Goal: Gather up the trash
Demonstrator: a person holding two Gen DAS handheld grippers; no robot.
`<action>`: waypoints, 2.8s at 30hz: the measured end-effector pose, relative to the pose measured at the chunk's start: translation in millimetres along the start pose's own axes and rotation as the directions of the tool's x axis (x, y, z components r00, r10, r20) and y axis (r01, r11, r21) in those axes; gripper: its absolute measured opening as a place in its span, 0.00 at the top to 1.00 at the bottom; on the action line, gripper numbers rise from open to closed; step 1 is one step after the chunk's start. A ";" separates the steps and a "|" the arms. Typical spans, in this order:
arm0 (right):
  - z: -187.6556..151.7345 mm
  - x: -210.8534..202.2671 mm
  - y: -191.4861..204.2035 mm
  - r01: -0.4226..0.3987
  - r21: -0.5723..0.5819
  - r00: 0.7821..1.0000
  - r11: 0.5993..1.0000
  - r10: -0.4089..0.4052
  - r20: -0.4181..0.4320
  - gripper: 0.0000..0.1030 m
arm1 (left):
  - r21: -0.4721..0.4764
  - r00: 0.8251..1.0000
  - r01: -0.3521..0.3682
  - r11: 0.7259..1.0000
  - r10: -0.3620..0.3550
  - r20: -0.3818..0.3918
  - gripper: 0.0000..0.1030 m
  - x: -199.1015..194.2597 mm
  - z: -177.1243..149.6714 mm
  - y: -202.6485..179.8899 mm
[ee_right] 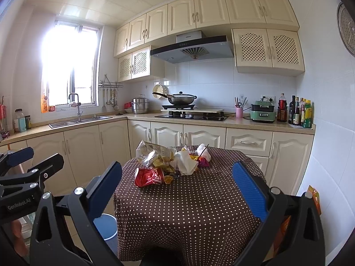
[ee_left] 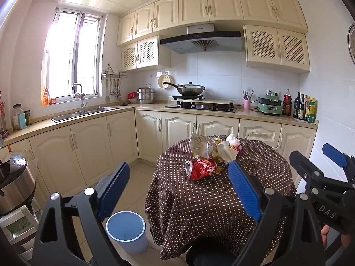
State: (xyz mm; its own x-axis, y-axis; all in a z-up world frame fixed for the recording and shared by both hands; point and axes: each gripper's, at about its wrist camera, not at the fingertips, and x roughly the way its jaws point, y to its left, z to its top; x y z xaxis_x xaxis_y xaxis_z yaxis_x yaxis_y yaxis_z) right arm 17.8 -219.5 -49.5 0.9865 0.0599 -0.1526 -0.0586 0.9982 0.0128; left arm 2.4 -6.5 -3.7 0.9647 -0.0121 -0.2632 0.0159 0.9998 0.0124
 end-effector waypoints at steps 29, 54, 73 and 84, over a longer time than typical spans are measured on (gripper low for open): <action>-7.6 53.7 -3.9 -0.034 0.043 0.998 0.999 0.036 -0.051 0.07 | 0.013 0.995 -0.045 0.999 0.046 -0.093 0.14 59.9 -6.5 11.4; -28.2 215.3 -60.4 0.057 0.126 0.946 0.990 -0.013 -0.325 0.07 | -0.006 0.913 0.085 0.996 -0.081 -0.400 0.14 254.7 -20.8 -5.2; -23.9 283.5 -88.4 0.084 0.158 0.929 0.984 -0.020 -0.368 0.07 | -0.085 0.896 0.151 0.985 -0.172 -0.409 0.15 364.1 20.7 -58.2; -20.7 294.0 -70.0 0.051 0.145 0.923 0.988 0.009 -0.385 0.07 | -0.191 0.908 0.214 0.958 -0.267 -0.324 0.72 354.1 29.5 -27.5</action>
State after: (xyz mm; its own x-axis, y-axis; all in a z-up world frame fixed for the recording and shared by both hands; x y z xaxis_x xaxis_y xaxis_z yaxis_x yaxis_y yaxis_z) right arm 308.8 -271.8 -115.6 0.8509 0.0657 -0.5212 0.0145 0.9888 0.1483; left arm 351.4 -38.8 -68.7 0.7862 -0.2728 -0.5545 0.1714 0.9583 -0.2285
